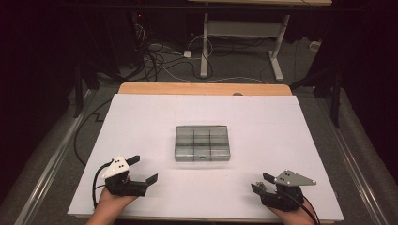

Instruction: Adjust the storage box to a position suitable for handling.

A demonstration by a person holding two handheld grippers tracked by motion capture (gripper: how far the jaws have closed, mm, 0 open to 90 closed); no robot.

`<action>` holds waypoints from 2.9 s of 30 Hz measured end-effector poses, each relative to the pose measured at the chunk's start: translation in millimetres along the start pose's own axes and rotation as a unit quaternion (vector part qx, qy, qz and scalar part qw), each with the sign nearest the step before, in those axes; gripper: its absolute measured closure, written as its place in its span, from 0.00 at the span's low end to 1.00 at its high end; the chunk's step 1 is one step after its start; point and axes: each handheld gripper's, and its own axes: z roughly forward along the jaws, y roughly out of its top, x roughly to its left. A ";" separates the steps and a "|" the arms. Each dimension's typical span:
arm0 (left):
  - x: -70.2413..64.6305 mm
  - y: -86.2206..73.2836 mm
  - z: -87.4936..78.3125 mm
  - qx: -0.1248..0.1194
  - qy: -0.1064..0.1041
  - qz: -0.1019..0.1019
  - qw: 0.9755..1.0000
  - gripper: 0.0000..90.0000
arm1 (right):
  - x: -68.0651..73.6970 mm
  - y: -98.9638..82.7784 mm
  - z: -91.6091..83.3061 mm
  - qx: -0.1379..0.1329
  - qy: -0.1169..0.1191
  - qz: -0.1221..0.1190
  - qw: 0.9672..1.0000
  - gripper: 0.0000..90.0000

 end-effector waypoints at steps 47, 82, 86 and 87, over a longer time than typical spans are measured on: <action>-0.4 -1.4 3.8 0.009 0.009 -0.029 0.999 0.56 | -4.0 74.1 61.1 -0.090 -0.011 0.024 0.996 1.00; 38.4 33.7 45.2 0.037 0.021 -0.088 0.995 0.98 | -5.5 55.8 56.7 -0.060 0.008 0.001 0.998 1.00; 45.9 39.3 56.6 0.036 0.029 -0.082 0.996 0.98 | -5.4 56.5 56.0 -0.061 0.011 -0.001 0.998 1.00; 47.7 41.2 59.9 0.037 0.030 -0.082 0.995 0.98 | -5.4 56.5 56.0 -0.061 0.011 -0.001 0.998 1.00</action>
